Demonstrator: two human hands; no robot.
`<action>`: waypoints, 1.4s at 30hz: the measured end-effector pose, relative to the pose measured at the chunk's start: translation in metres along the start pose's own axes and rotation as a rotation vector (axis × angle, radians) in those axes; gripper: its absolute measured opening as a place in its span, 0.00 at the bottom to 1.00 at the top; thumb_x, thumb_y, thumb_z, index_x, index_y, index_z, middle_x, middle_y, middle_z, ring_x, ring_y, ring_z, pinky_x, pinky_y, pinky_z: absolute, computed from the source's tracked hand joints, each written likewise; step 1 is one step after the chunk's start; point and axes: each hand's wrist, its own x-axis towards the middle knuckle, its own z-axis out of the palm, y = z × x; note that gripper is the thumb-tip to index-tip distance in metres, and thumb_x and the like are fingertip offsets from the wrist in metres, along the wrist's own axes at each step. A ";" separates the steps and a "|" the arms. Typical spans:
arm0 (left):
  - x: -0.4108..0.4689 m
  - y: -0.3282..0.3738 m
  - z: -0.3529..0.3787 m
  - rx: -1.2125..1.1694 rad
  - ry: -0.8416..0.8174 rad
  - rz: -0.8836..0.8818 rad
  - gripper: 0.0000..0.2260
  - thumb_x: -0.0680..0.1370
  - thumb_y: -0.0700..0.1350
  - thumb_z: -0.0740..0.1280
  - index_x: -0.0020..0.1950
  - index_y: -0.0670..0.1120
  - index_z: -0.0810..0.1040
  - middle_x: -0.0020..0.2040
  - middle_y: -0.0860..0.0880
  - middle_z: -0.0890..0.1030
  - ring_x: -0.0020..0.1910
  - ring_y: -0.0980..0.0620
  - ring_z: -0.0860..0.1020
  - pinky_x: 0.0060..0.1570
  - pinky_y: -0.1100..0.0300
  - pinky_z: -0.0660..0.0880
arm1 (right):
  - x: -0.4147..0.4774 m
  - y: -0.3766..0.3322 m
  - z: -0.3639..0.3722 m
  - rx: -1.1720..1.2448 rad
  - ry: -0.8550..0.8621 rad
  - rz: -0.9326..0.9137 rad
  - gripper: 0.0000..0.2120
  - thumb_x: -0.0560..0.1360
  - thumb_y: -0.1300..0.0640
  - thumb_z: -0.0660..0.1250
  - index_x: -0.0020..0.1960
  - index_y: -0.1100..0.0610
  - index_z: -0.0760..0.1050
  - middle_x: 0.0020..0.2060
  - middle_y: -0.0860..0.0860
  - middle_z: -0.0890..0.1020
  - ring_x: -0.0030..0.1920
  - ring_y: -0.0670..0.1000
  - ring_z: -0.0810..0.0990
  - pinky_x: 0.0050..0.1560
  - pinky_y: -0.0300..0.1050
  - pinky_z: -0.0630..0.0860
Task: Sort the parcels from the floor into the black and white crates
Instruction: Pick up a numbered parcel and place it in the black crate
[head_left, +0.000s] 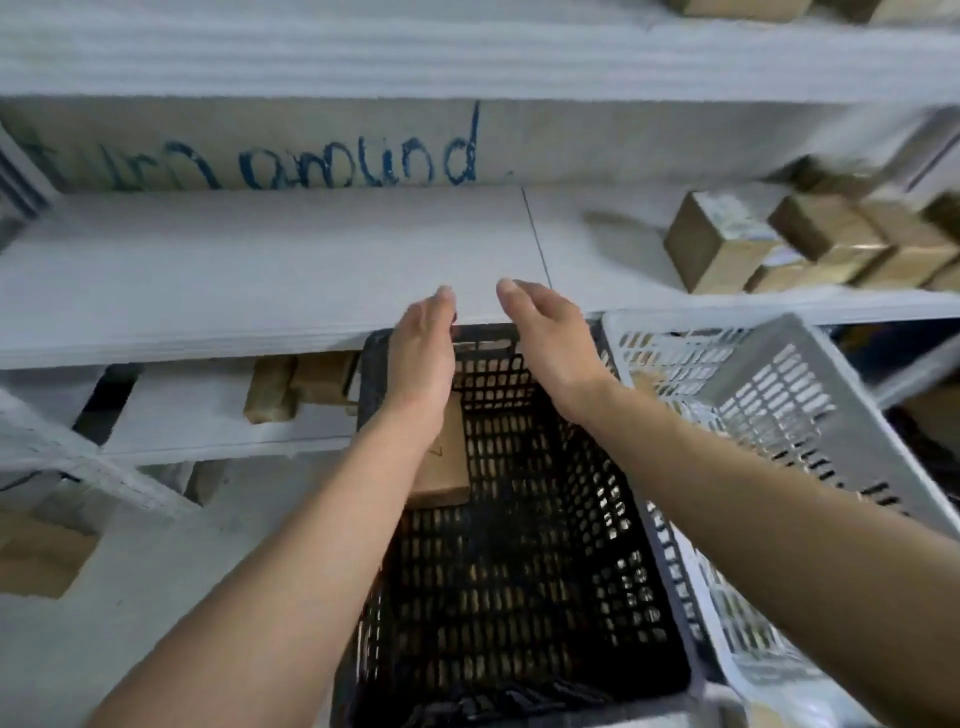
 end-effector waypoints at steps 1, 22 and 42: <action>-0.011 0.013 0.002 -0.001 -0.073 0.089 0.16 0.79 0.59 0.57 0.57 0.51 0.76 0.59 0.50 0.78 0.57 0.53 0.77 0.62 0.48 0.72 | -0.015 -0.012 -0.010 0.017 0.053 -0.041 0.21 0.80 0.45 0.59 0.67 0.56 0.72 0.51 0.38 0.75 0.47 0.30 0.73 0.41 0.19 0.66; -0.489 0.009 0.203 -0.102 -1.728 0.181 0.30 0.71 0.70 0.54 0.58 0.50 0.77 0.59 0.48 0.80 0.59 0.53 0.78 0.66 0.53 0.67 | -0.552 -0.009 -0.257 0.021 1.483 0.016 0.16 0.74 0.41 0.61 0.53 0.49 0.79 0.45 0.40 0.81 0.49 0.37 0.78 0.51 0.34 0.74; -0.752 -0.353 0.304 0.593 -1.835 -0.199 0.17 0.80 0.60 0.54 0.49 0.52 0.77 0.45 0.53 0.80 0.47 0.55 0.78 0.46 0.64 0.72 | -0.864 0.321 -0.289 0.596 1.823 0.788 0.18 0.76 0.40 0.61 0.56 0.51 0.77 0.55 0.44 0.81 0.60 0.44 0.76 0.63 0.45 0.70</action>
